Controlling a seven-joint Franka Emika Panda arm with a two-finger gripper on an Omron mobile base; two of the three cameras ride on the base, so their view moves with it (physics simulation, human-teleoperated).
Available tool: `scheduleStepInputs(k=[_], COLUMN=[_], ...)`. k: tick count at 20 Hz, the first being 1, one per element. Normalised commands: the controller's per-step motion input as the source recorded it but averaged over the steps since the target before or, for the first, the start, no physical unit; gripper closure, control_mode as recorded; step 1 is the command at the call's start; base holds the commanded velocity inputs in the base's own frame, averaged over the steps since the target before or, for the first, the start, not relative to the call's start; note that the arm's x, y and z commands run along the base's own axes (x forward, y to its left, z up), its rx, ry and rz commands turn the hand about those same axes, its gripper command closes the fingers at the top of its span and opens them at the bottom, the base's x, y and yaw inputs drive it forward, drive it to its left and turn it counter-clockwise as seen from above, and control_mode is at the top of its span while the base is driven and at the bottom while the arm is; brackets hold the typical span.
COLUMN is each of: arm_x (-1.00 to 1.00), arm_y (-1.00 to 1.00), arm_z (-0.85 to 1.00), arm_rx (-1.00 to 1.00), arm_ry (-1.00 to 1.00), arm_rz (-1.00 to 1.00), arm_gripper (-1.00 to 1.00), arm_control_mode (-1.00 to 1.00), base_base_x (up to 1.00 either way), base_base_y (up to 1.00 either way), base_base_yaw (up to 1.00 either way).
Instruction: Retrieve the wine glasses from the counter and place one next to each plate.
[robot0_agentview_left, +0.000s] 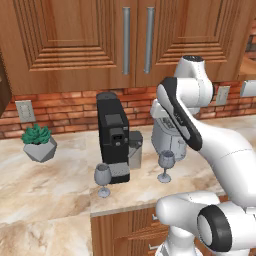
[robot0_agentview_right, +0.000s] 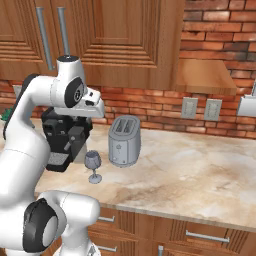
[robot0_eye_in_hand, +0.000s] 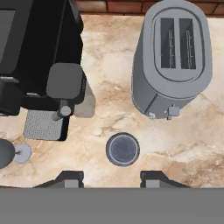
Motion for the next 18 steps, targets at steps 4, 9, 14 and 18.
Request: scheduleStepInputs(k=[4, 9, 14, 18], arm_x=[-0.31, -0.47, -0.43, -0.67], arm_y=[0.00, -0.01, -0.04, -0.36], arm_z=[0.00, -0.02, 0.00, 0.00], arm_rx=[0.04, 0.11, 0.10, 0.20], arm_ry=[-0.01, 0.00, 0.00, 0.00], arm_rz=[0.00, -0.13, -0.24, -0.27], arm_gripper=[-1.00, -1.00, -1.00, -1.00], arm_control_mode=[-1.00, -1.00, -1.00, -1.00], base_base_x=[0.00, 0.00, 0.00, 0.00], base_base_y=[0.00, 0.00, 0.00, 0.00], base_base_yaw=[0.00, 0.00, 0.00, 0.00])
